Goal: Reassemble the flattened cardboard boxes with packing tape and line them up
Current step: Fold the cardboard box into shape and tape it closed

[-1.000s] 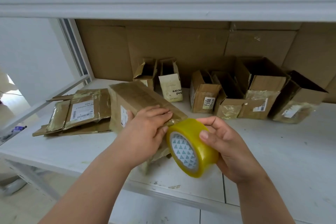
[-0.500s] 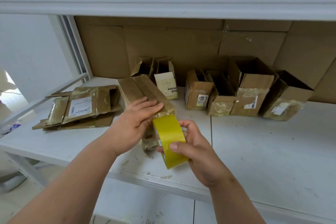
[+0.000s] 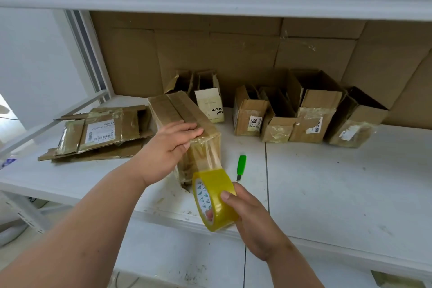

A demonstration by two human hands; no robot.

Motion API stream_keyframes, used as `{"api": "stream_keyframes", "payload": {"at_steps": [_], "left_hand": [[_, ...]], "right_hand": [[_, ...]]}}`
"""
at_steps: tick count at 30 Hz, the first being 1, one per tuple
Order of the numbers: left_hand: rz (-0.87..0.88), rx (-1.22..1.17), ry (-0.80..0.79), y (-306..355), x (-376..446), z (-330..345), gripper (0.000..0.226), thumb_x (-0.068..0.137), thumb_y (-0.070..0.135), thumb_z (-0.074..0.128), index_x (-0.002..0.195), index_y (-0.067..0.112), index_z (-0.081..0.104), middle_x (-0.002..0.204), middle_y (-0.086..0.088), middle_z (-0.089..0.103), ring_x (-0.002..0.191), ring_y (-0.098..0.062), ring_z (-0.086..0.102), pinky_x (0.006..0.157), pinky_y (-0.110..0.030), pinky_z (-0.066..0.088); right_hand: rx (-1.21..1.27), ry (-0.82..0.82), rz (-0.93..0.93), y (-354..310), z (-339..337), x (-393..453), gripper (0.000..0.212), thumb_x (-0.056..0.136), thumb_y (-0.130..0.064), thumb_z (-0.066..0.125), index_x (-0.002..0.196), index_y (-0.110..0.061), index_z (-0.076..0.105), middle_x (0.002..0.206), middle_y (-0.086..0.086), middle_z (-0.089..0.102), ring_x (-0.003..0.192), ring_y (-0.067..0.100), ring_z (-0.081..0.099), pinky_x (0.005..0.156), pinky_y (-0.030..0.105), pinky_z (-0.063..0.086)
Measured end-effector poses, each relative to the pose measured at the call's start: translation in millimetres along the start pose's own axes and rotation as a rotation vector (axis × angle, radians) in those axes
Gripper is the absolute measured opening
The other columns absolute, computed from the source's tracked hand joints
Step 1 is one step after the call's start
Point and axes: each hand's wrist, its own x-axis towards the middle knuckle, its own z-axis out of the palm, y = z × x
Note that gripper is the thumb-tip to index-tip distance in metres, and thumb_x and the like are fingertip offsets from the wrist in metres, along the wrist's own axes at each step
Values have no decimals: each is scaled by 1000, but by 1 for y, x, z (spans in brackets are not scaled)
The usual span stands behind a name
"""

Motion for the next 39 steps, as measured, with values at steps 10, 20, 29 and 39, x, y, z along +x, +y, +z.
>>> {"api": "stream_keyframes", "payload": {"at_steps": [10,20,29,39], "left_hand": [[-41,53,111,8,1,7,68,79,65,57,138,31,56,143,19,43,144,-6,21,119,-30,16],[-93,66,284,18,1,23,54,84,22,76,134,29,59,147,6,46,145,-21,20,113,-27,10],[-427,123,548,42,-9,40,84,69,33,88,140,28,44,140,-2,25,131,-16,19,107,-28,20],[-706,-58,752,65,-27,69,46,72,37,85,81,31,40,90,11,52,84,-10,56,65,-23,40]], "right_hand": [[-154,55,21,-7,10,9,37,81,-43,62,113,-25,64,114,2,70,110,21,62,102,41,45],[-602,405,-15,-16,-41,21,29,99,-10,49,118,-22,68,118,-5,61,98,4,58,78,7,40],[-1499,209,-1,-7,-71,80,75,87,-6,46,151,-41,28,152,-4,28,134,22,36,103,37,31],[-1441,333,-173,-5,-91,89,21,99,-32,48,114,-34,62,138,-5,38,125,22,34,101,39,30]]}}
